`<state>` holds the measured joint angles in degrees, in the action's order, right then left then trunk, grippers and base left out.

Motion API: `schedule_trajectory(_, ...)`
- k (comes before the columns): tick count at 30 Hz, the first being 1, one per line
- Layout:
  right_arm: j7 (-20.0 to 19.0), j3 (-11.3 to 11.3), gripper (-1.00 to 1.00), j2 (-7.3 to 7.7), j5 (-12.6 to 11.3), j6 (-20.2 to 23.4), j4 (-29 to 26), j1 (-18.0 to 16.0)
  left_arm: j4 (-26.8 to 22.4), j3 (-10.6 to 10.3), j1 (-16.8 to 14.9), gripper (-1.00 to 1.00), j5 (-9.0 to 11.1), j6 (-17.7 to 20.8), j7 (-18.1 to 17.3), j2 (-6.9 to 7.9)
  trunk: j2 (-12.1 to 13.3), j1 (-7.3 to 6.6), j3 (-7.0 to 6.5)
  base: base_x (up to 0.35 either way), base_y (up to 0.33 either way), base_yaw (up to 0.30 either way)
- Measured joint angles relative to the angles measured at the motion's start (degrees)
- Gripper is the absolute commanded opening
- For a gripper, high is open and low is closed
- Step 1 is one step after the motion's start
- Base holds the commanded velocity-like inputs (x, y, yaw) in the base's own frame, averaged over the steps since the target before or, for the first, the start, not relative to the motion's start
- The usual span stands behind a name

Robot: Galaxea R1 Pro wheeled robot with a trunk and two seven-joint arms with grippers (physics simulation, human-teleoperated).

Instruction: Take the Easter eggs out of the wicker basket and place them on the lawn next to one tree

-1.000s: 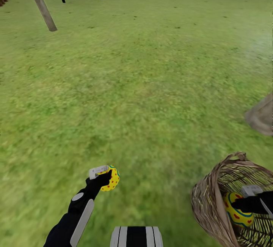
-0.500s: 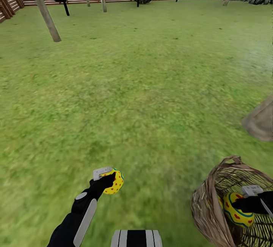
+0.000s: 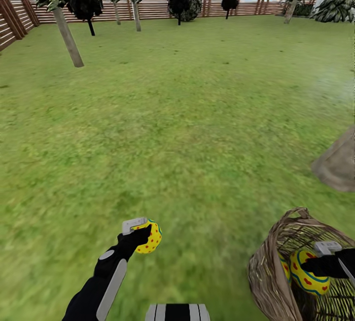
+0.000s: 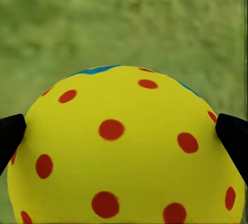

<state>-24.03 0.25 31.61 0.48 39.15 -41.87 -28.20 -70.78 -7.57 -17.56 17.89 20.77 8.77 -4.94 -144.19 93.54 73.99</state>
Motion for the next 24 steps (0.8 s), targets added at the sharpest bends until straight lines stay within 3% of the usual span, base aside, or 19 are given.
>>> schedule_trajectory(3, 0.0, 0.1, -1.0, -0.05, 0.0, 0.0, 0.1, 0.0, 0.0, -0.9, 0.0, -1.0, 0.0, -0.1, 0.0, 0.0, 0.0, -0.08, -0.67, 0.0, 0.0, 0.0)
schedule_trajectory(17, 0.0, 0.1, -1.0, -0.09, 0.0, 0.0, 0.2, 0.0, 0.1, -1.0, 0.0, -1.0, 0.1, 0.0, -0.1, 0.0, 0.2, -0.44, -3.77, 0.0, 0.0, 0.0)
schedule_trajectory(24, 0.0, 0.1, -1.0, -0.17, 0.0, 0.0, 0.3, 0.0, 0.1, -0.9, 0.0, -1.0, 0.1, 0.0, -0.2, 0.0, 0.3, -0.61, -5.32, -0.202, 0.0, 0.0)
